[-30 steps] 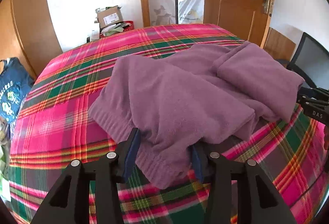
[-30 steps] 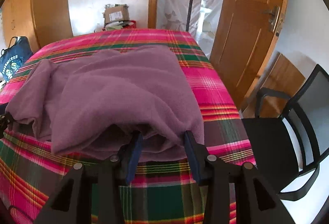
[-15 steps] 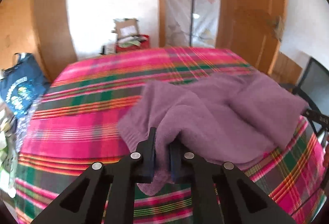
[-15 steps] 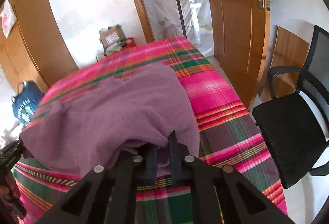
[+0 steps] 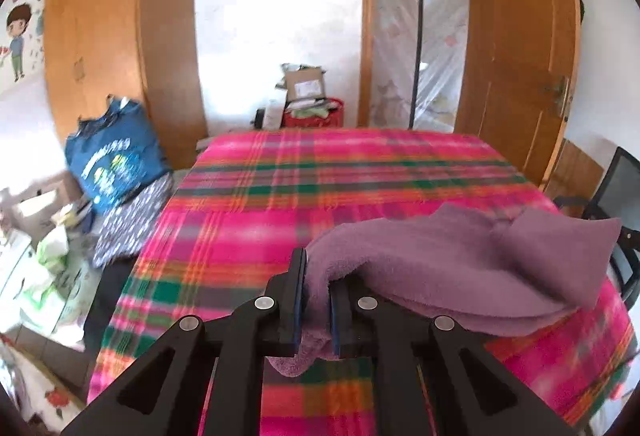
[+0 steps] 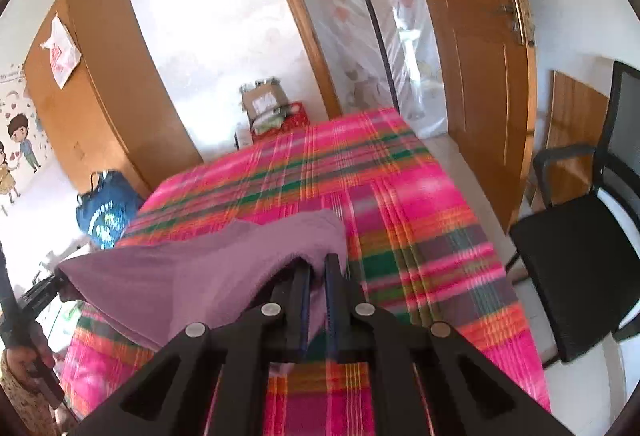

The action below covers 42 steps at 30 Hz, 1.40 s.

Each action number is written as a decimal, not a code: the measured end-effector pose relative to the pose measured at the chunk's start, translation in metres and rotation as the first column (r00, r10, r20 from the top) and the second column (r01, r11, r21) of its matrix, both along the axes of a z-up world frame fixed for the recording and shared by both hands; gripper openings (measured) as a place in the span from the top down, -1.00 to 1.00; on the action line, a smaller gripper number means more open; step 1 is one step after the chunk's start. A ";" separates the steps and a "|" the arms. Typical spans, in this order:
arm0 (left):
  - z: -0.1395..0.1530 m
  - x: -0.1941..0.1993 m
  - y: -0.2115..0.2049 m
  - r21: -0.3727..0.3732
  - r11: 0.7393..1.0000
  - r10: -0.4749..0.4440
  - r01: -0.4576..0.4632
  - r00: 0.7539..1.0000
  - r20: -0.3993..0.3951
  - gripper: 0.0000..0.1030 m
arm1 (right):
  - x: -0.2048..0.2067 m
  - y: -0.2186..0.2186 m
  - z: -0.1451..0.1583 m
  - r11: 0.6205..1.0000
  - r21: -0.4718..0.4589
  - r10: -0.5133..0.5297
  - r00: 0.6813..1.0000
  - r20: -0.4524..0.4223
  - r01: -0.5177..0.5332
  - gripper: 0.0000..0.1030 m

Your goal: Fold clothes

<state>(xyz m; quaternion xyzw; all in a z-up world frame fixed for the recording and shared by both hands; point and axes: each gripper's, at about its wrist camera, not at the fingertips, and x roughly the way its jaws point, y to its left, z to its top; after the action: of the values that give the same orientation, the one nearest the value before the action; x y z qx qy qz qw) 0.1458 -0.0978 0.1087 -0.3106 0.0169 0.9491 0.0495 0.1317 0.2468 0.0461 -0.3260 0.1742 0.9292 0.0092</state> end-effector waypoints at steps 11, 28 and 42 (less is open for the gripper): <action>-0.053 0.045 -0.003 -0.112 0.992 -0.042 0.057 0.990 0.132 0.66 | 0.027 0.037 -0.056 0.984 -0.142 -0.087 0.985 0.150 0.108 0.82; -0.021 0.081 -0.009 -0.081 0.993 -0.086 0.090 0.995 0.045 0.31 | -0.004 -0.105 -0.019 0.916 0.264 0.293 0.953 0.078 -0.303 0.11; -0.021 0.048 -0.012 -0.037 0.998 -0.040 0.043 0.997 0.062 0.30 | -0.036 -0.155 -0.065 0.809 0.401 0.338 0.899 0.279 -0.429 -0.02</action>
<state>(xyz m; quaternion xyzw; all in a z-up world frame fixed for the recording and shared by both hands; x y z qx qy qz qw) 0.1938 -0.1095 0.0880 -0.3402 0.0402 0.9373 0.0637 0.0953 0.0915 -0.0194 -0.4321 -0.1186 0.8898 -0.0866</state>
